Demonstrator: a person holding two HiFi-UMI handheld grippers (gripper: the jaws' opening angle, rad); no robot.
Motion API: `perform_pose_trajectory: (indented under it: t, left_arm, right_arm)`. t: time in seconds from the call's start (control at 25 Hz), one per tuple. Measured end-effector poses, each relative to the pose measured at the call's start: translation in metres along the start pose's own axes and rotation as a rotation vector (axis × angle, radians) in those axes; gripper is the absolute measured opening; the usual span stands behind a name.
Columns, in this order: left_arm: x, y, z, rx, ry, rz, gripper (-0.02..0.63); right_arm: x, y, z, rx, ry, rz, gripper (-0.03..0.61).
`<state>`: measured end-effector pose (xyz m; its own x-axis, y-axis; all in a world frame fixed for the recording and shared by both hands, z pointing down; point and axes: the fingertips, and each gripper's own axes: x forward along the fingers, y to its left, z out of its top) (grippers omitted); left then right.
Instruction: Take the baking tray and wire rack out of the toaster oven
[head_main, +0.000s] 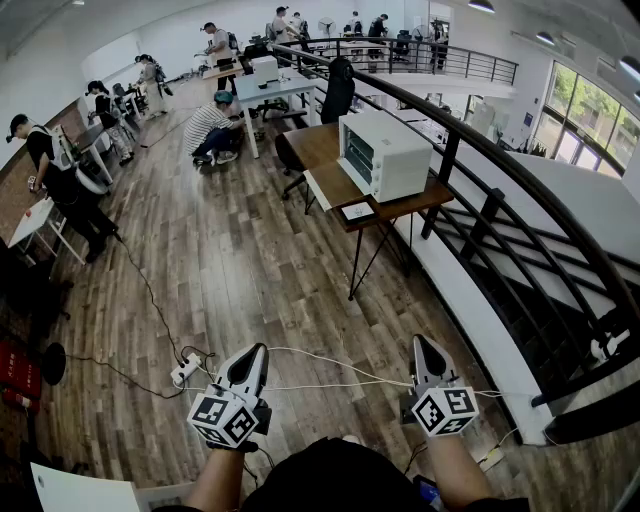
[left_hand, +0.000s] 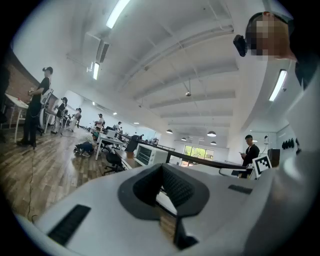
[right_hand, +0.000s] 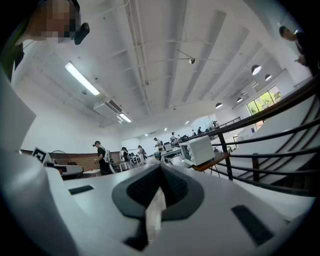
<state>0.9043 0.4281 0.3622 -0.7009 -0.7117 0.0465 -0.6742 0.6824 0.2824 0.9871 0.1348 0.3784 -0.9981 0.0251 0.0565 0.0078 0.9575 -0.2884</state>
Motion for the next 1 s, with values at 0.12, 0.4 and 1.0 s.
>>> perform_pose_trajectory:
  t: [0.12,0.4,1.0]
  left_arm:
    - [0.007,-0.002,-0.003,-0.002,-0.007,-0.002,0.012]
    - [0.022,-0.01,-0.005,-0.005,-0.018,0.022,0.012]
    - [0.027,-0.04,-0.012,0.016,-0.022,0.069,0.302]
  right_arm:
    - [0.003,-0.01,-0.005,-0.002,0.012,-0.001,-0.006]
    - [0.018,-0.02,-0.005,0.024,0.057,0.057,-0.005]
    - [-0.001,-0.027,0.001,0.008,-0.013,0.119,0.285]
